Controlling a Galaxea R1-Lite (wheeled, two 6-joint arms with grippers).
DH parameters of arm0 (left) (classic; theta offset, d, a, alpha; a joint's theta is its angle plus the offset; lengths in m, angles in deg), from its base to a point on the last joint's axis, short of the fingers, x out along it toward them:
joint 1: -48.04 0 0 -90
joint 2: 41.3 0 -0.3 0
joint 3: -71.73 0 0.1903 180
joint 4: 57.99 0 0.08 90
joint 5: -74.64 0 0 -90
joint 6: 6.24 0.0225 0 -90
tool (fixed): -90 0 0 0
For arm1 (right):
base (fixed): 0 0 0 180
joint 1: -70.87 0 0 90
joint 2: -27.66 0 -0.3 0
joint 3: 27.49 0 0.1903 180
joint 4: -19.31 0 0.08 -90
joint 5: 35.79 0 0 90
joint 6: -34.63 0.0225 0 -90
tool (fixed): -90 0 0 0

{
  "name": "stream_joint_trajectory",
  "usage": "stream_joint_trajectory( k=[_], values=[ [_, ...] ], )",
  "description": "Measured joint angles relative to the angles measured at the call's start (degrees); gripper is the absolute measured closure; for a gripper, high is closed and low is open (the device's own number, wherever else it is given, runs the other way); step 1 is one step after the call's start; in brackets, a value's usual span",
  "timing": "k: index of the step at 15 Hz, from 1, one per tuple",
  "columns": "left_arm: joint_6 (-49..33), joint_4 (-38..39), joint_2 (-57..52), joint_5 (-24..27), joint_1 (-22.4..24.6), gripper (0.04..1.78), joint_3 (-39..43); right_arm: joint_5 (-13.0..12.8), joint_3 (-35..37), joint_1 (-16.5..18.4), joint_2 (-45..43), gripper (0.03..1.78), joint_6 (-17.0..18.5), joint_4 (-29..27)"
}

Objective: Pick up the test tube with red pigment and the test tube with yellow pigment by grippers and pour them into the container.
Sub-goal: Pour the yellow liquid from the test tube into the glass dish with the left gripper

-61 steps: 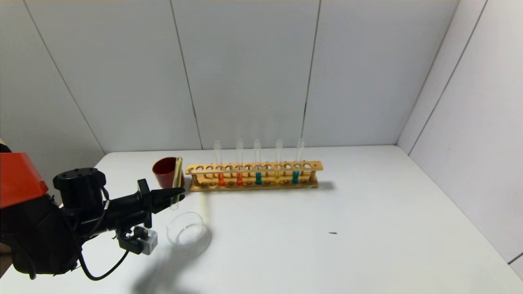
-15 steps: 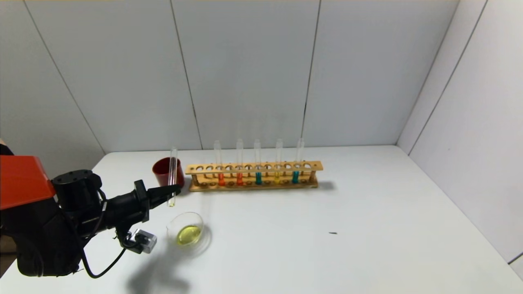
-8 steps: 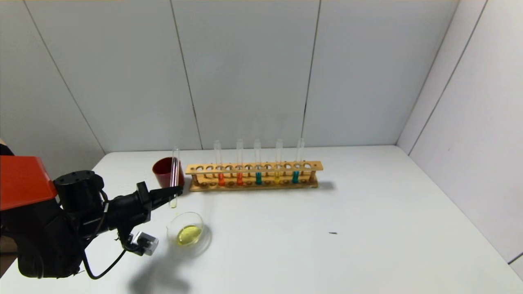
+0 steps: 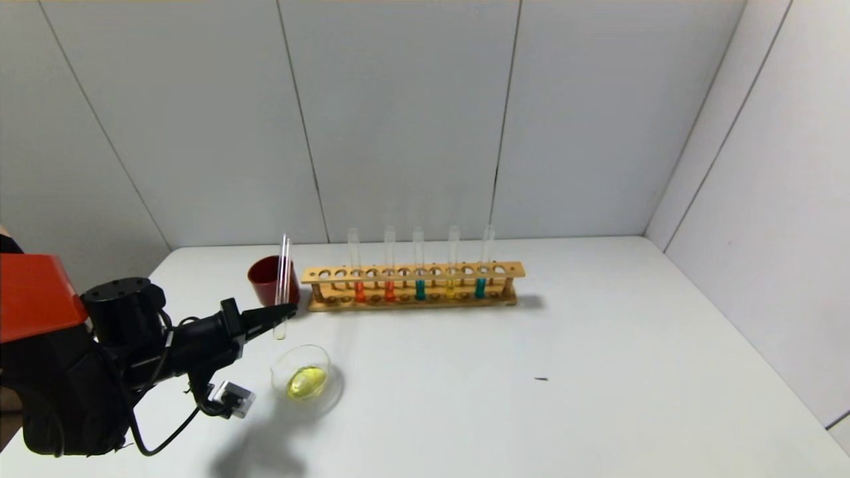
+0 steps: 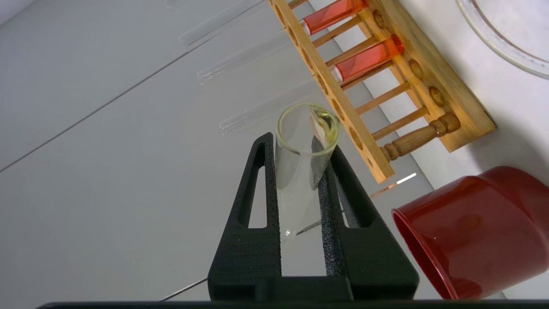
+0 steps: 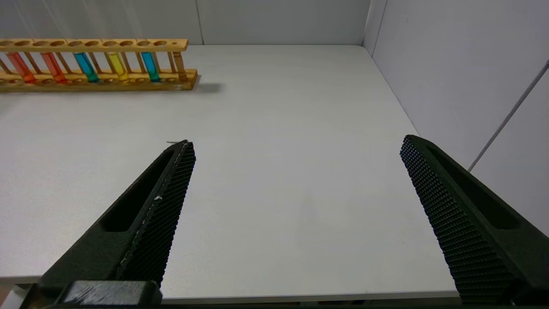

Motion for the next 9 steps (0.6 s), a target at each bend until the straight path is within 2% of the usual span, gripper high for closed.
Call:
stream_joint_trajectory(
  k=[4, 6, 9],
  values=[
    [0.2, 0.0, -0.1, -0.7, 0.0, 1.50, 0.2, 0.0, 0.0, 0.0, 0.0, 0.06, 0.0, 0.0],
    [-0.6, 0.0, -0.2, -3.0, 0.0, 1.50, 0.9, 0.0, 0.0, 0.0, 0.0, 0.06, 0.0, 0.0],
    [-6.1, 0.0, -2.6, -7.0, -0.4, 1.50, 2.0, 0.0, 0.0, 0.0, 0.0, 0.06, 0.0, 0.0]
  ],
)
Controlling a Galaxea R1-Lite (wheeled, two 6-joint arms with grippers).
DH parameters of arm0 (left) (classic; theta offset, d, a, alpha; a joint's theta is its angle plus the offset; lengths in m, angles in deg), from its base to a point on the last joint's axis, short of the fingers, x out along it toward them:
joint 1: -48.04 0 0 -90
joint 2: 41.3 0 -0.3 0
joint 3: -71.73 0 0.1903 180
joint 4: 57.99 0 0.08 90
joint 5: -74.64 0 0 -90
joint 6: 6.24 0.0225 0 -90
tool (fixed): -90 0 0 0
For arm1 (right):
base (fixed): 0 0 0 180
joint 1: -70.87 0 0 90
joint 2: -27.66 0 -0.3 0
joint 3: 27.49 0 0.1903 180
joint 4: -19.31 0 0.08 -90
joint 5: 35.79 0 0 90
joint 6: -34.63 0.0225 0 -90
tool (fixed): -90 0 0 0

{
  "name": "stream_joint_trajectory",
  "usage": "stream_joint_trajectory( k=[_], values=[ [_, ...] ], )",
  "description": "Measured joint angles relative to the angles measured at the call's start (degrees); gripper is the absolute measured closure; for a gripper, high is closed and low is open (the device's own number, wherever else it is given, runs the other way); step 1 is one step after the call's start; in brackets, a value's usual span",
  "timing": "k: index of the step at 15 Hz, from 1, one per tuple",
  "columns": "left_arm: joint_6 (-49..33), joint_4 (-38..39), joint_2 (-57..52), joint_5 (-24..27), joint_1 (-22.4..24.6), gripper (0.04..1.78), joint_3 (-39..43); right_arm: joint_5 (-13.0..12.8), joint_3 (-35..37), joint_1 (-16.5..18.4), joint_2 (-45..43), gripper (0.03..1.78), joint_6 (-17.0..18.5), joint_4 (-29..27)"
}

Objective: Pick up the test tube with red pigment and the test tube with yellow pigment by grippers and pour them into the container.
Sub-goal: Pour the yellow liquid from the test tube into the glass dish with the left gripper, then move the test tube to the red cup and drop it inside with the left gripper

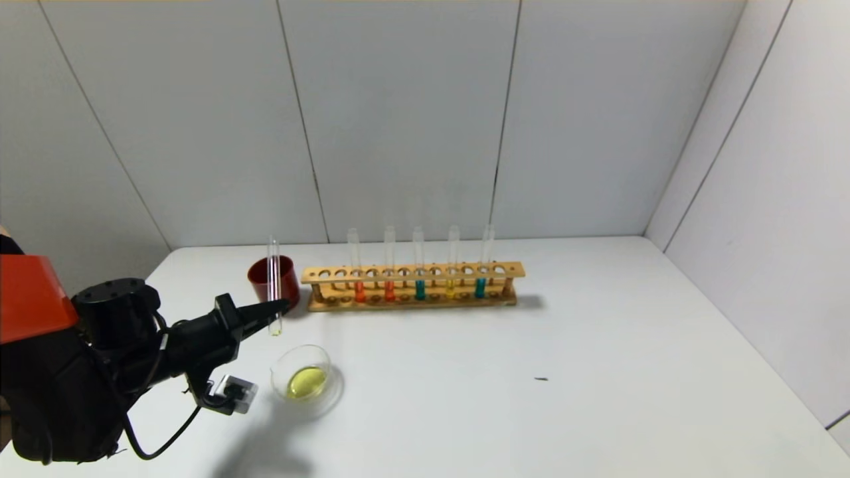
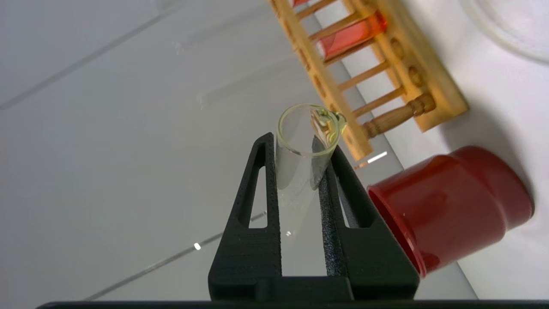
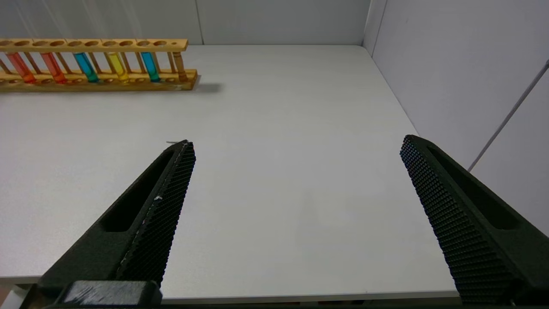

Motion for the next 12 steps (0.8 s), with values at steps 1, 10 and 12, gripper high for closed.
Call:
stream_joint_trajectory(
  k=[1, 10, 12],
  values=[
    [-2.6, 0.0, -1.9, -2.1, -0.2, 1.50, 0.6, 0.0, 0.0, 0.0, 0.0, 0.06, 0.0, 0.0],
    [-48.6, -1.5, -18.5, -52.4, -20.4, 1.50, 2.3, 0.0, 0.0, 0.0, 0.0, 0.06, 0.0, 0.0],
    [-58.3, -6.4, -21.0, -56.7, -22.2, 1.50, 1.3, 0.0, 0.0, 0.0, 0.0, 0.06, 0.0, 0.0]
  ],
)
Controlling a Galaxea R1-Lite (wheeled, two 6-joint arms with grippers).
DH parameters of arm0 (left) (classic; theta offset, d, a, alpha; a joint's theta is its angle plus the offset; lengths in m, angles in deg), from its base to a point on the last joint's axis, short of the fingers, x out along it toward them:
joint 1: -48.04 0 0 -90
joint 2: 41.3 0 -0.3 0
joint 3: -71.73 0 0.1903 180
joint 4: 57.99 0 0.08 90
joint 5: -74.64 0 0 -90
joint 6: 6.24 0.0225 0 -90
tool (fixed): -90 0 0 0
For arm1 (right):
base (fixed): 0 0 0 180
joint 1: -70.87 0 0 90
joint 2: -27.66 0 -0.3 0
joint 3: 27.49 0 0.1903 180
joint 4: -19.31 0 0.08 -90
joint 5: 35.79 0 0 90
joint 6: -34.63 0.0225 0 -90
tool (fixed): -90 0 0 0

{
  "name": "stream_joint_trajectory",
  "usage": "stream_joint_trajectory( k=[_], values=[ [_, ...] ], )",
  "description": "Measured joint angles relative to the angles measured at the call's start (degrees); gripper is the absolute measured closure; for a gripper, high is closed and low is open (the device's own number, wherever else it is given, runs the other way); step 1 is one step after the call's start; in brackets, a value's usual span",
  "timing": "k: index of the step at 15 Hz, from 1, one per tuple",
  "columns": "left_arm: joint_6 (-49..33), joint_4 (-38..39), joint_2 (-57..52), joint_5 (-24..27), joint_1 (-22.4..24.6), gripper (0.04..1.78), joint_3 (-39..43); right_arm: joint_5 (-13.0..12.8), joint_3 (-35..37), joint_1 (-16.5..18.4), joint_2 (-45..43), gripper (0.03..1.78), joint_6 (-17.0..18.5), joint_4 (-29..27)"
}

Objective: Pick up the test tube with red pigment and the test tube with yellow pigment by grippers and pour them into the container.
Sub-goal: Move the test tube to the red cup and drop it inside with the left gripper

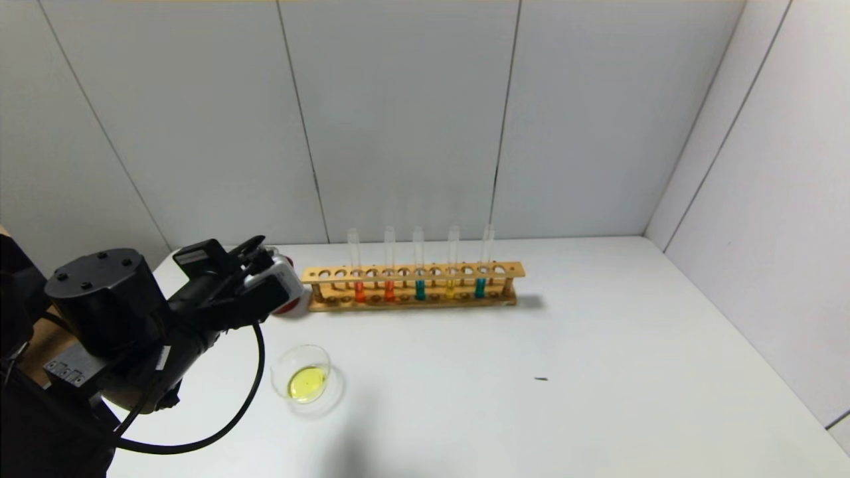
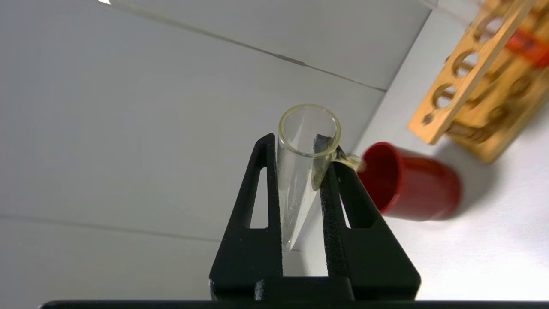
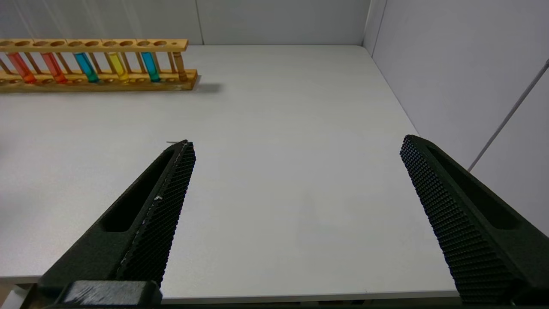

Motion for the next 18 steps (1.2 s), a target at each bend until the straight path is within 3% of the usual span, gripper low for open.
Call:
stream_joint_trajectory(
  k=[5, 8, 11, 14, 18],
  values=[
    [-18.4, -2.8, -2.0, -6.8, -0.5, 1.50, -3.5, 0.0, 0.0, 0.0, 0.0, 0.06, 0.0, 0.0],
    [-27.4, -5.4, -1.6, -10.0, 0.3, 1.50, -10.1, 0.0, 0.0, 0.0, 0.0, 0.06, 0.0, 0.0],
    [-38.1, -12.1, 0.6, -10.3, 1.0, 1.50, -19.1, 0.0, 0.0, 0.0, 0.0, 0.06, 0.0, 0.0],
    [-47.3, -20.7, 2.3, -10.1, 1.5, 1.50, -22.5, 0.0, 0.0, 0.0, 0.0, 0.06, 0.0, 0.0],
    [-50.9, -18.8, 5.6, -9.5, 3.1, 1.50, -23.3, 0.0, 0.0, 0.0, 0.0, 0.06, 0.0, 0.0]
  ],
)
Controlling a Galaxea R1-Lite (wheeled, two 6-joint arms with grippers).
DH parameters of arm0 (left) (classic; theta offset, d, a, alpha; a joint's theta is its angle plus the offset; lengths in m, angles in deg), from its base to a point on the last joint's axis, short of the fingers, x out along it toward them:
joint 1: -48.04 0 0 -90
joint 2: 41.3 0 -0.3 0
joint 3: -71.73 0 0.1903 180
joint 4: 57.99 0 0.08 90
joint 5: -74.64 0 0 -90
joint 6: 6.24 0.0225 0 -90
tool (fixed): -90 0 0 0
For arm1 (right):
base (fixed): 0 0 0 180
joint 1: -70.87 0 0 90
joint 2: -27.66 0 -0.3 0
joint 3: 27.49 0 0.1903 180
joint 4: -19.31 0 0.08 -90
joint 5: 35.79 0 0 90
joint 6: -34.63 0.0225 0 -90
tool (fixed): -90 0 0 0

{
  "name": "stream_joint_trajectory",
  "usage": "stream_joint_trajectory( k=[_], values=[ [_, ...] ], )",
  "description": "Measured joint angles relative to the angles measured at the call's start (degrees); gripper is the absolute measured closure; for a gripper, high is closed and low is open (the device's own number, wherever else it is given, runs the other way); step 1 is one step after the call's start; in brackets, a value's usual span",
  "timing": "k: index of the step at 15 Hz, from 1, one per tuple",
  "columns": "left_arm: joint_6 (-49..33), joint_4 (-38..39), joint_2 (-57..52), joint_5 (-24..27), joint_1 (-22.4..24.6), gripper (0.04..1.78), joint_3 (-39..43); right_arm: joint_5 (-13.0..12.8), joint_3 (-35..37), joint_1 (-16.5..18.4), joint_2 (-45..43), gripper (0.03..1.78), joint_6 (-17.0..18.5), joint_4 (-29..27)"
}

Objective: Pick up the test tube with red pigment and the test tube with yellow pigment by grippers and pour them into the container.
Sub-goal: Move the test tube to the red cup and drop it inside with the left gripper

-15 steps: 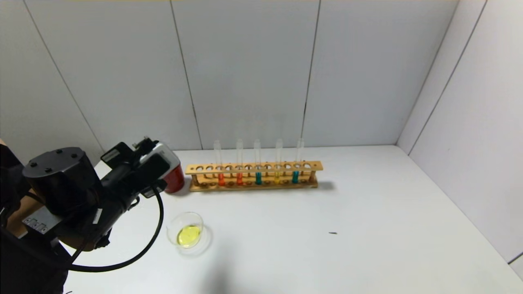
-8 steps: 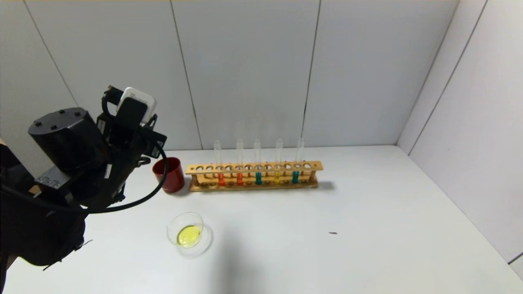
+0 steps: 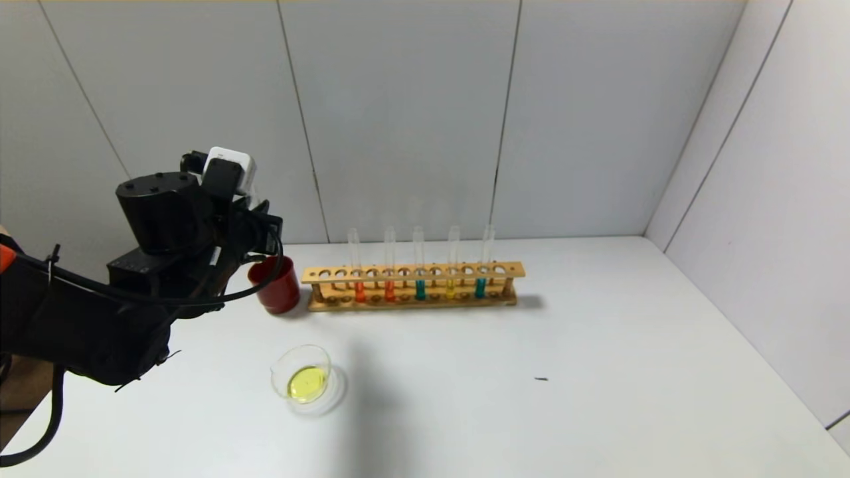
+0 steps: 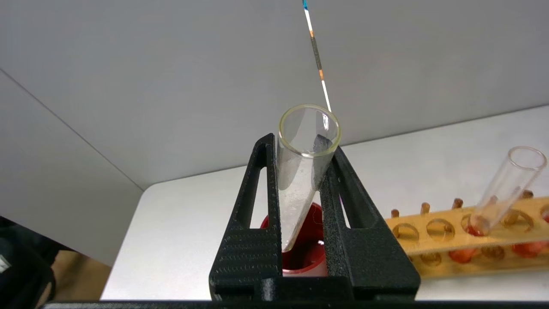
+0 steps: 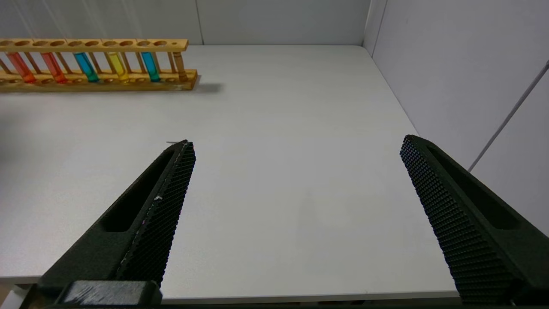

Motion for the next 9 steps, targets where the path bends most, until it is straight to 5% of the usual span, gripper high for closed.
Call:
stream_joint_trajectory(
  k=[9],
  values=[
    [-6.6, 4.5, 8.9, 3.4, 3.0, 1.50, -1.1, 0.0, 0.0, 0.0, 0.0, 0.06, 0.0, 0.0]
  ],
)
